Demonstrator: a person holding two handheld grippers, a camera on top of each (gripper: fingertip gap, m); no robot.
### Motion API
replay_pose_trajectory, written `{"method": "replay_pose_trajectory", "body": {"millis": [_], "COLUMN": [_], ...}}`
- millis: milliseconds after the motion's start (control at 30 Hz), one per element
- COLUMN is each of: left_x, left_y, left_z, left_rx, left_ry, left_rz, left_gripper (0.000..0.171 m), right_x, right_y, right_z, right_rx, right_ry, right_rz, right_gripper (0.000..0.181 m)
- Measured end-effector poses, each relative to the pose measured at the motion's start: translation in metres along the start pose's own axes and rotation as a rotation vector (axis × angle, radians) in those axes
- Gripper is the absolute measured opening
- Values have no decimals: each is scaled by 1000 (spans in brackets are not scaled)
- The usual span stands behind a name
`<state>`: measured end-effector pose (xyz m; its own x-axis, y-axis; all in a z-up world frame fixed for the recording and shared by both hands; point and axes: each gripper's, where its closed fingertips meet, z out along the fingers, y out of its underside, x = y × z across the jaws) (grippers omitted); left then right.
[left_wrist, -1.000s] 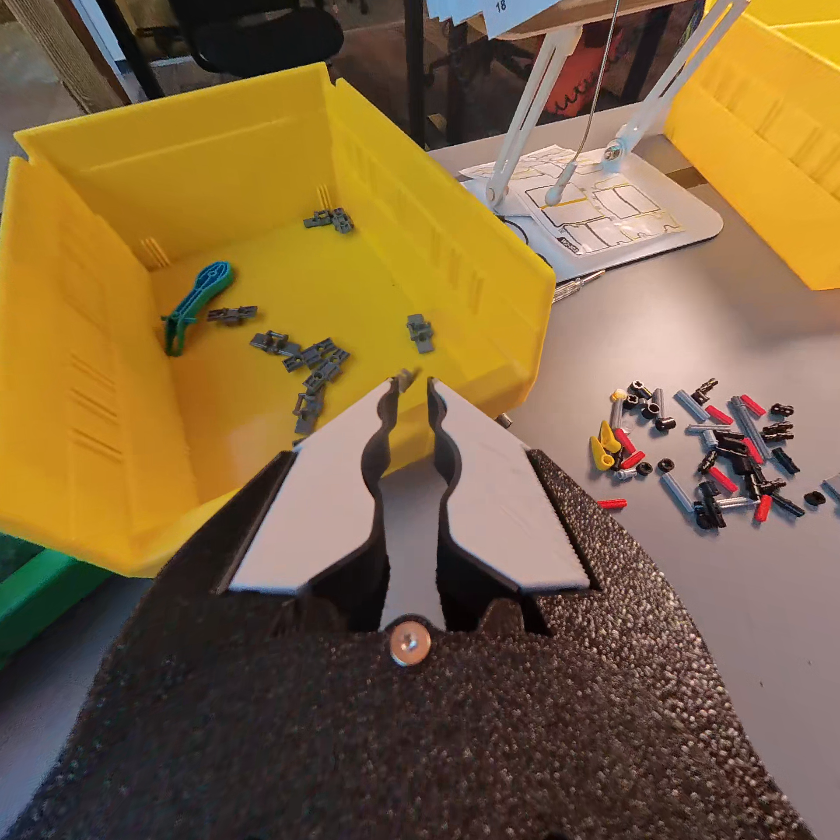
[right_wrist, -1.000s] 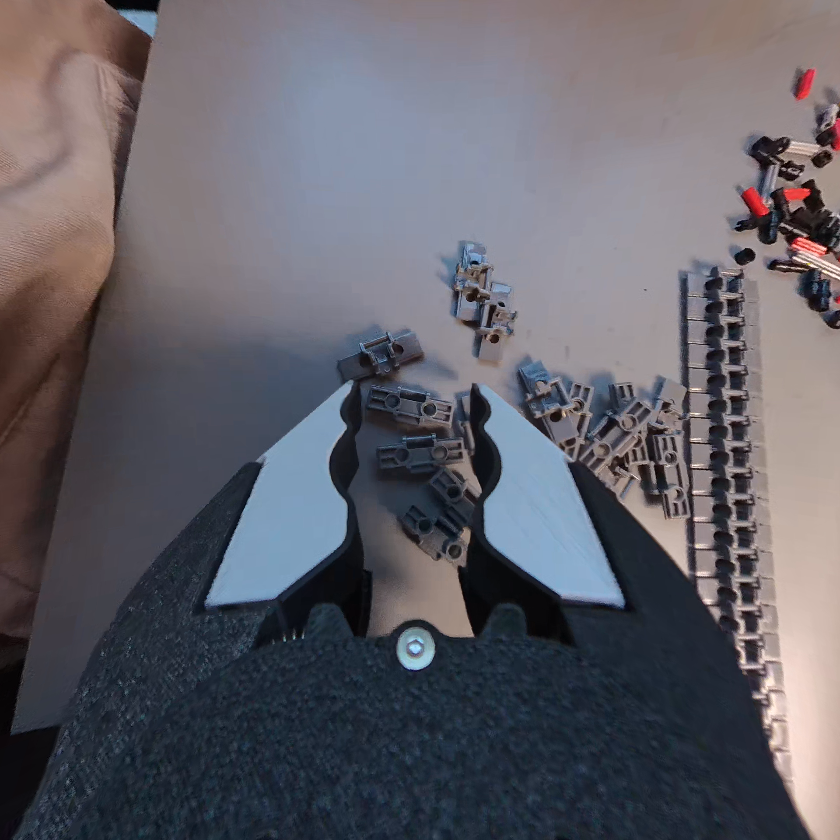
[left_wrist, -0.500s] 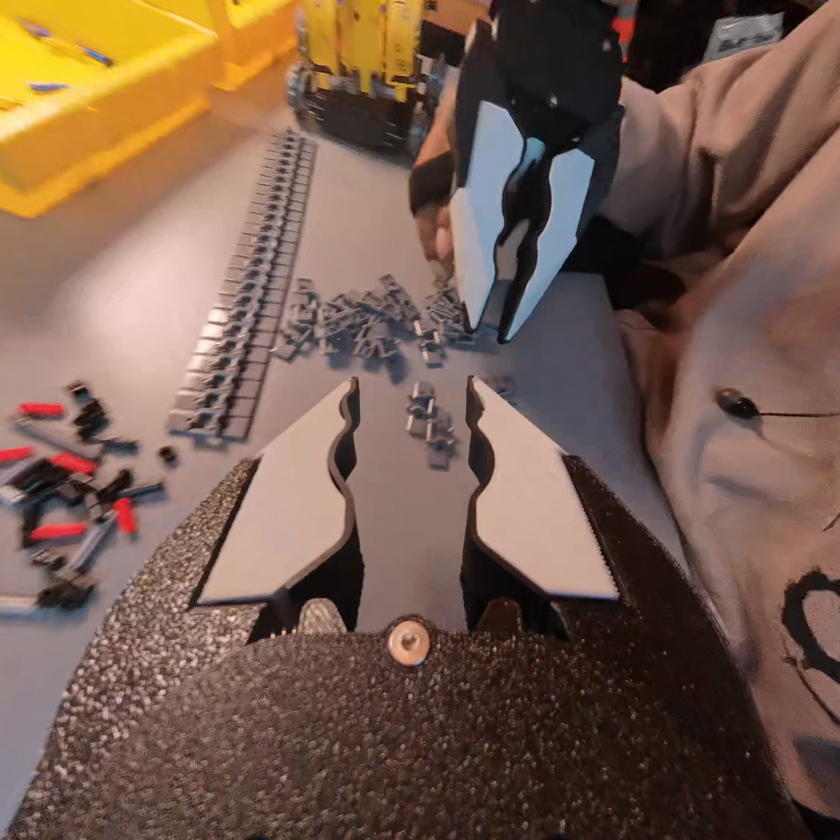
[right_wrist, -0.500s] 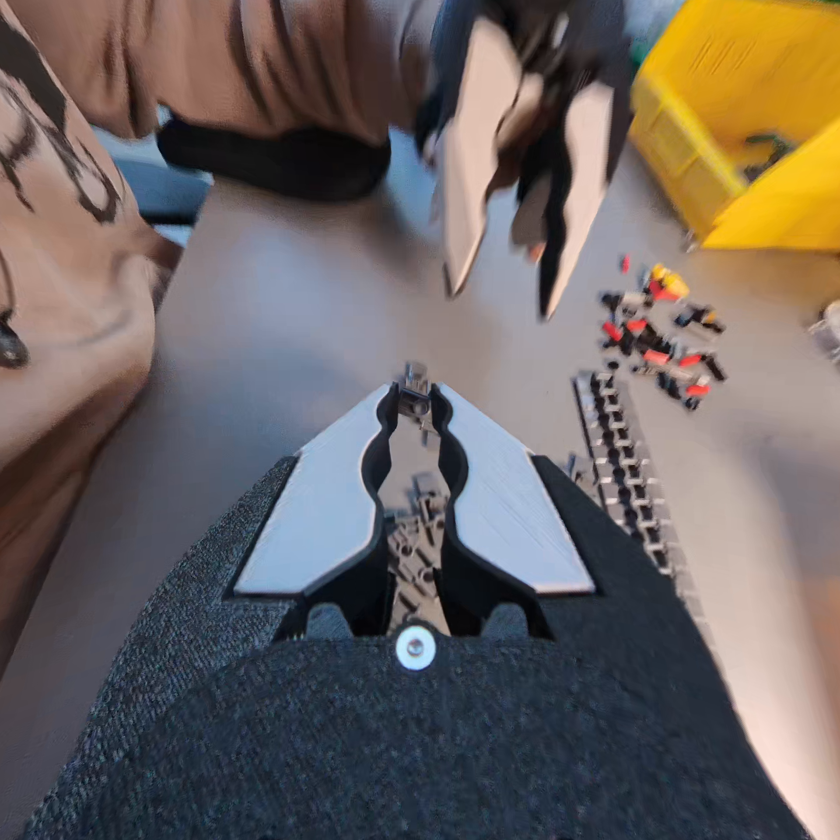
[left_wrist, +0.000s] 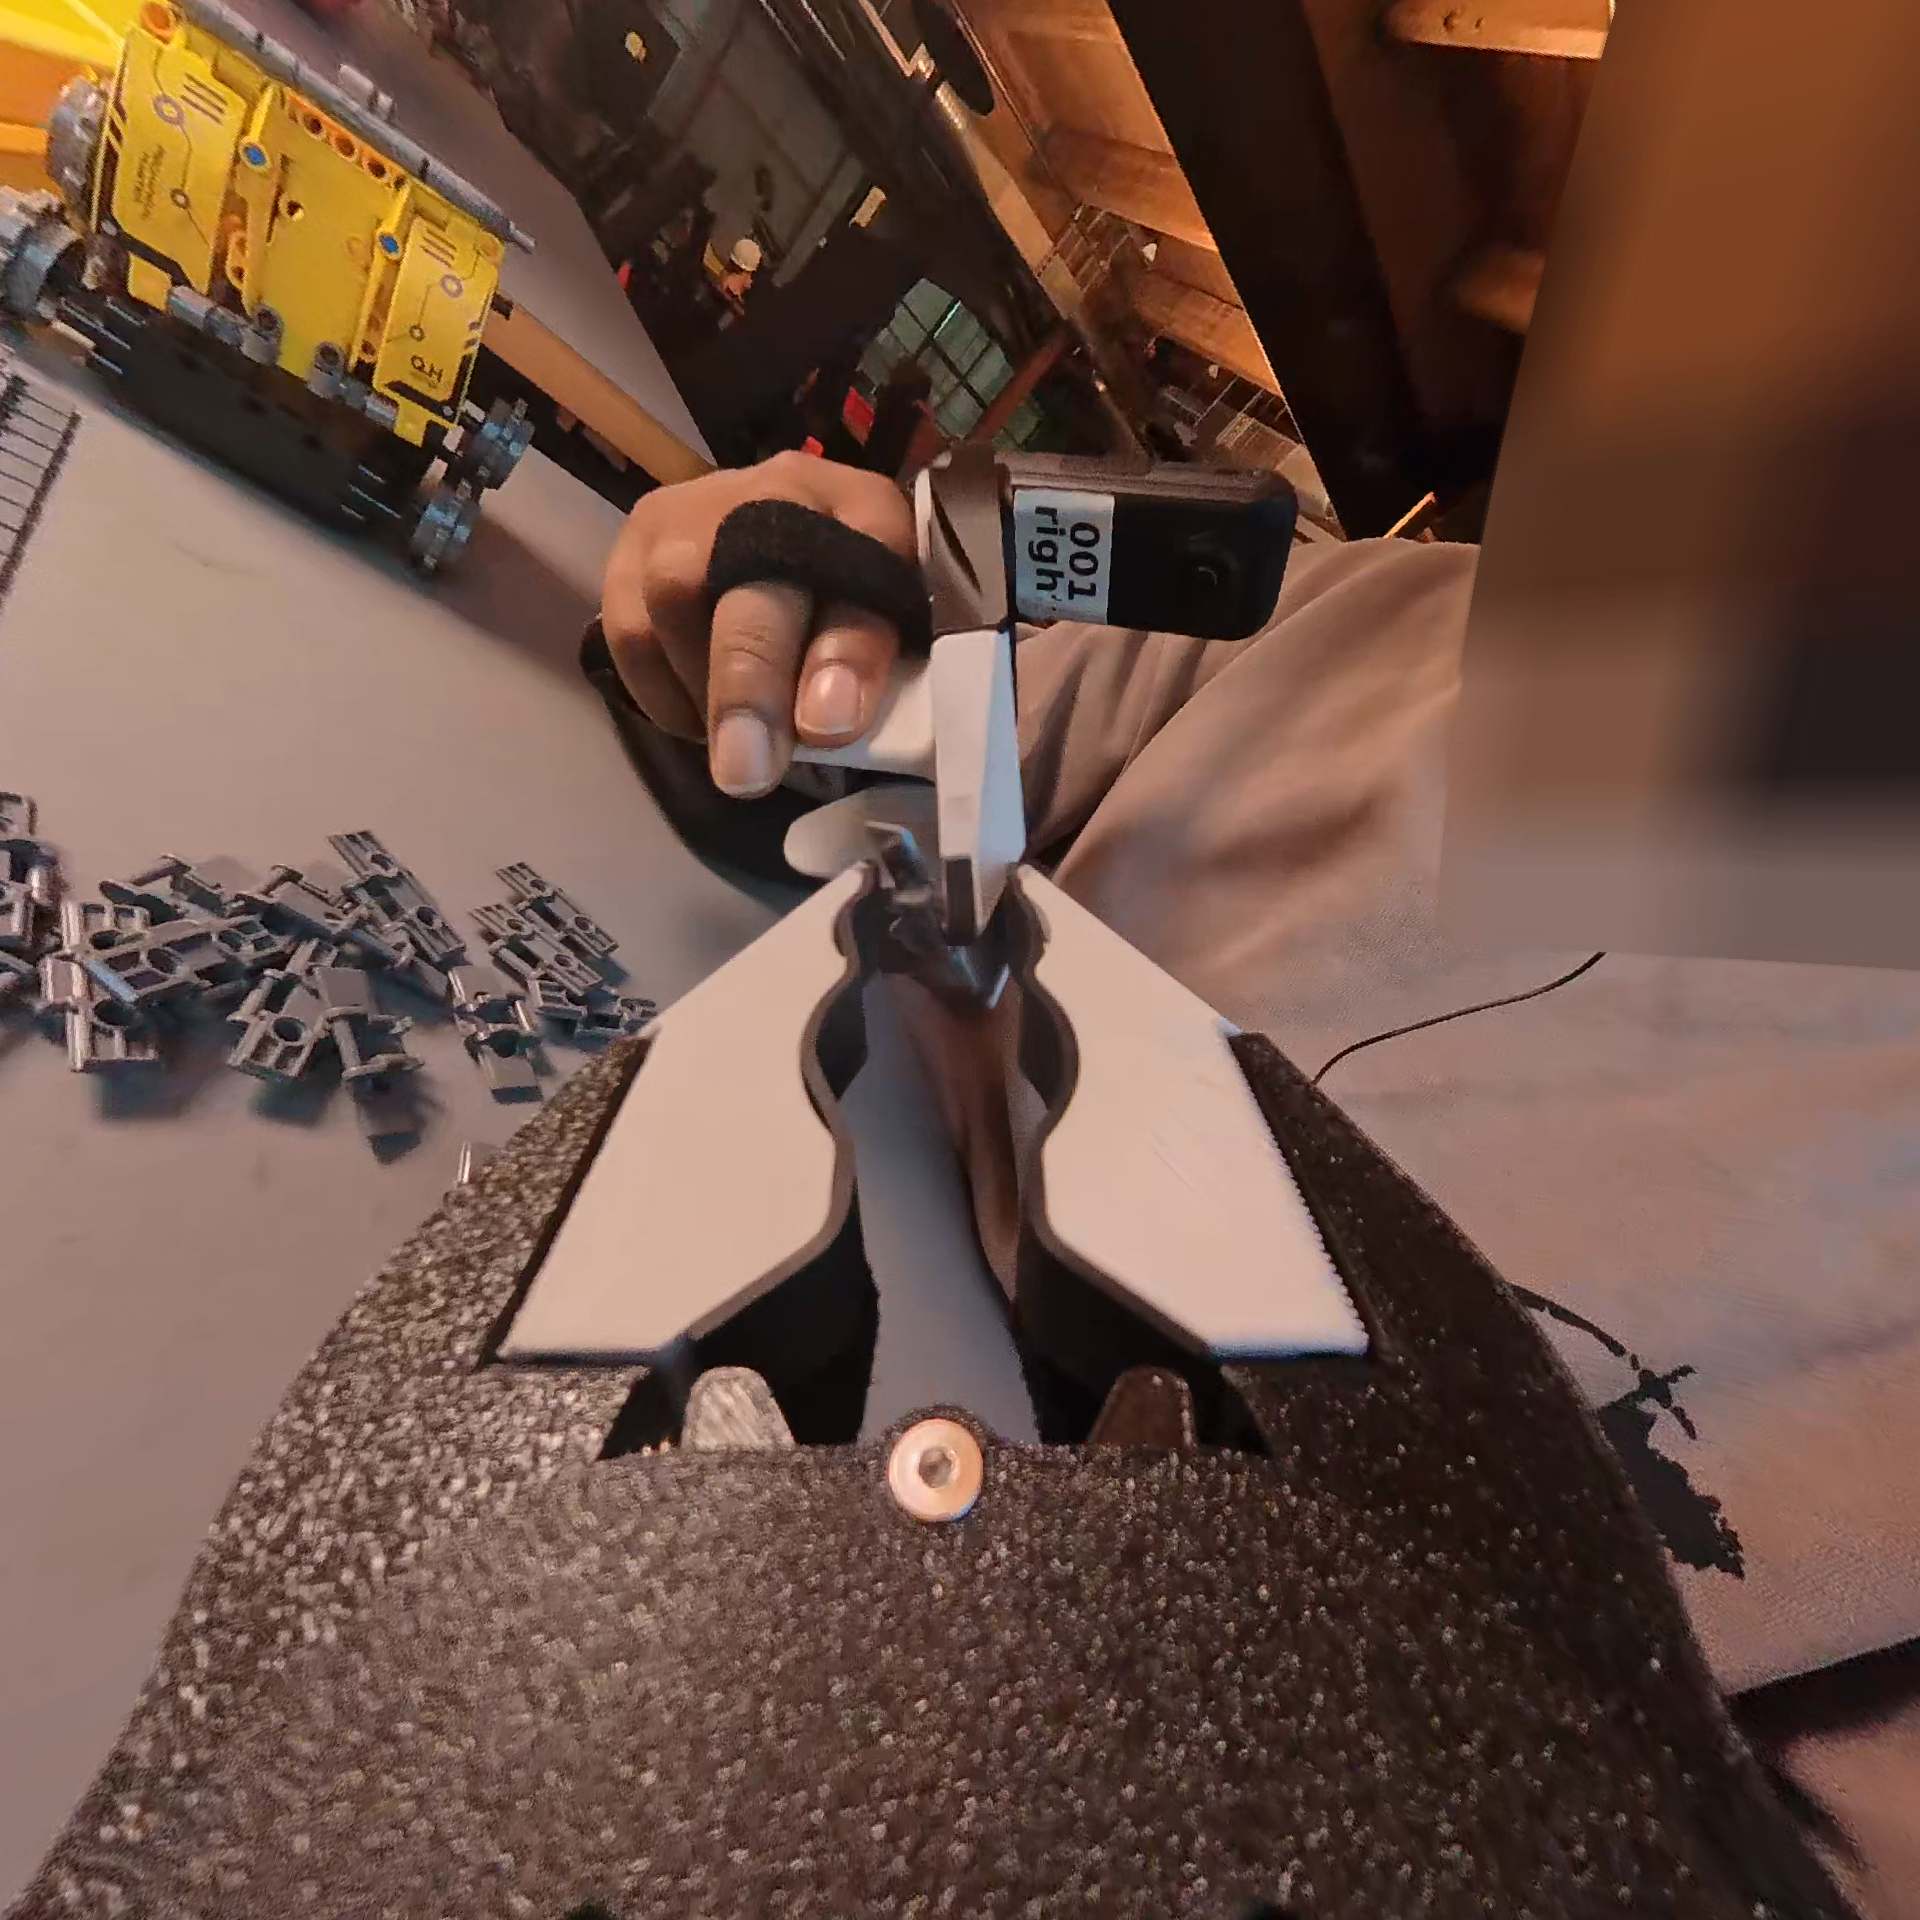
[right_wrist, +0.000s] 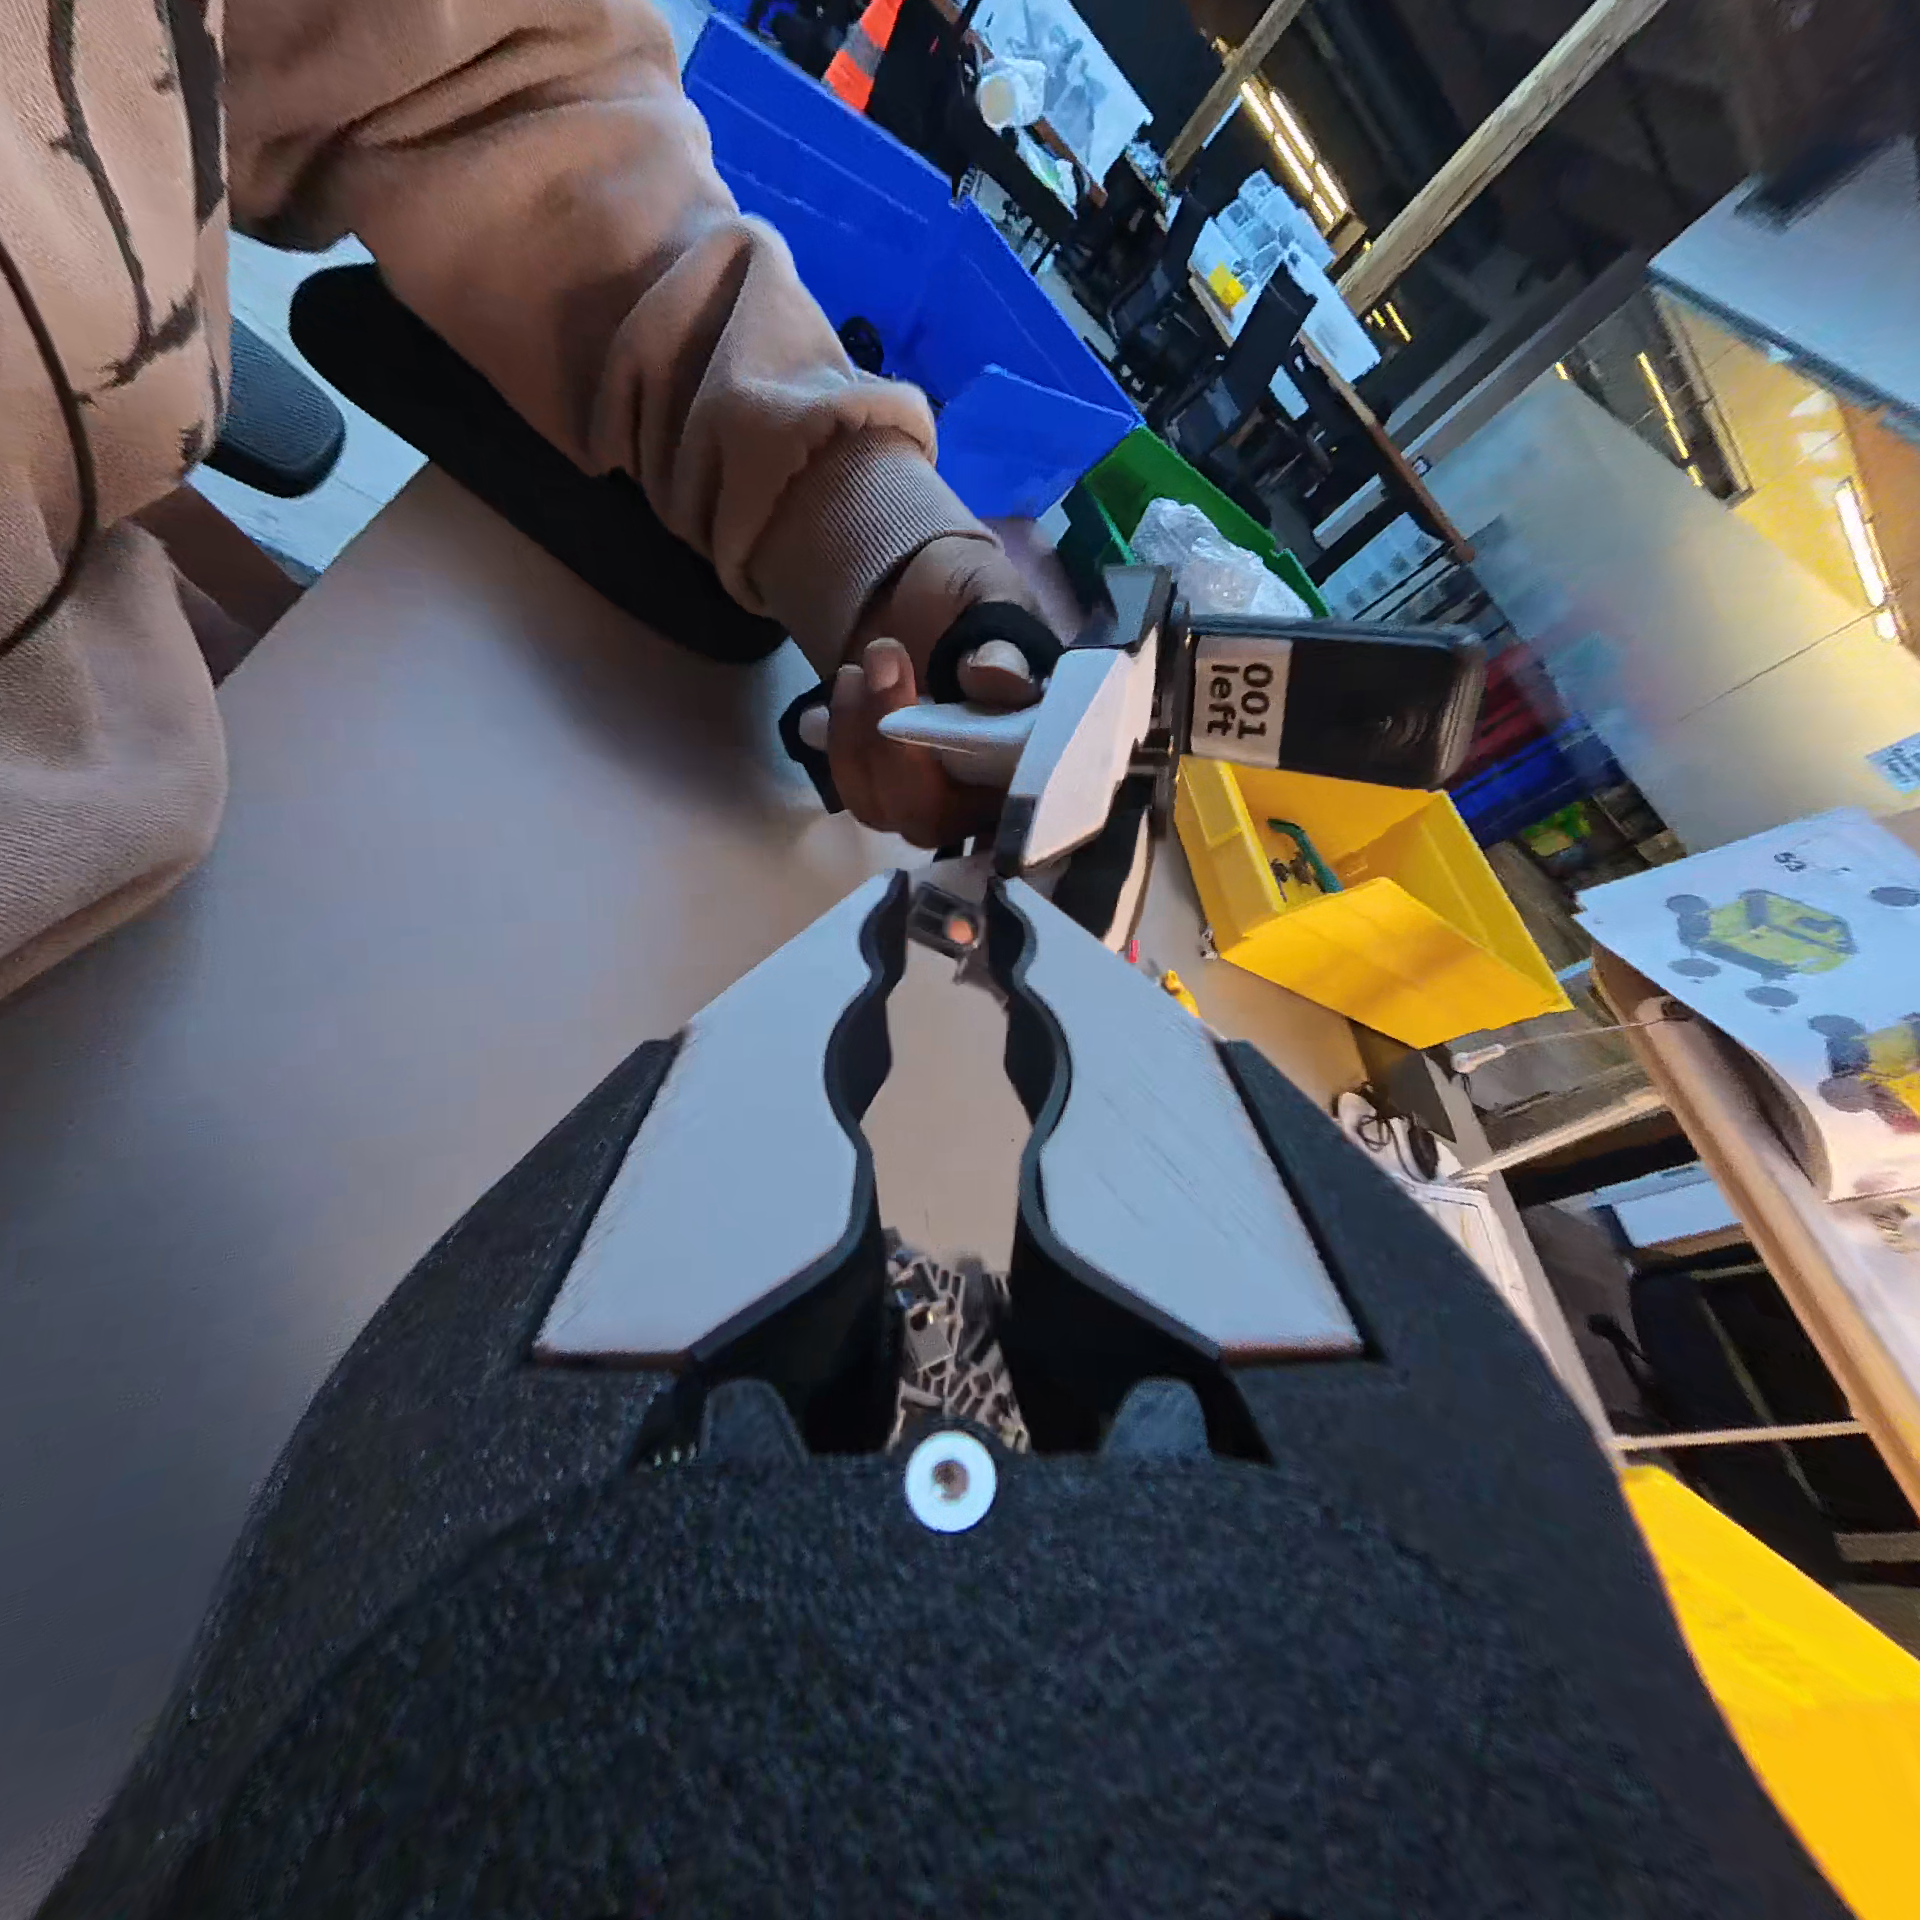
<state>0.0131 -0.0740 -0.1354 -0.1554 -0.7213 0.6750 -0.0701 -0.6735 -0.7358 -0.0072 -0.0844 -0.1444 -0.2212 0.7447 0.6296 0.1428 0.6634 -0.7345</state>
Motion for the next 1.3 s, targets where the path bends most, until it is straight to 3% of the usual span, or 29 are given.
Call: {"method": "replay_pose_trajectory", "body": {"millis": [233,300,433,500,600,700,800,867,967,1067,1167,1233,1300], "left_x": [-10,-15,-30,-40,-58,-62,-68,-76,-77,-73,-60,-57,-61], "left_y": [0,-6,-21,-33,-59,-92,-107,-104,-99,-85,-46,-19,-2], "left_z": [-12,-25,-52,-74,-131,-209,-277,-302,-290,-235,-154,-117,-92], "left_rx": [-17,22,86,101,129,220,265,271,318,219,49,-30,-97], "left_ry": [-108,-139,-282,-432,-807,-1186,-1473,-1560,-1459,-1216,-815,-649,-582], "left_rz": [78,68,106,181,365,484,484,412,359,345,273,219,189], "left_gripper": [11,5,5,5,5,5,6,14,39,47,43,43,42], "right_x": [0,4,16,15,0,-22,-27,-32,-37,-40,-33,-26,-12], "right_y": [10,10,22,41,80,100,97,100,105,103,103,98,91], "right_z": [-2,-8,-13,-8,3,16,26,29,29,29,32,33,33], "right_rx": [3,26,-1,-80,-275,-431,-479,-542,-608,-610,-578,-517,-456], "right_ry": [-11,-24,7,-7,-86,-208,-257,-301,-322,-334,-289,-259,-195], "right_rz": [53,124,194,250,350,509,590,601,577,587,536,504,456], "right_gripper": [19,28,28,28,29,51,46,41,23,13,0,0,0]}}
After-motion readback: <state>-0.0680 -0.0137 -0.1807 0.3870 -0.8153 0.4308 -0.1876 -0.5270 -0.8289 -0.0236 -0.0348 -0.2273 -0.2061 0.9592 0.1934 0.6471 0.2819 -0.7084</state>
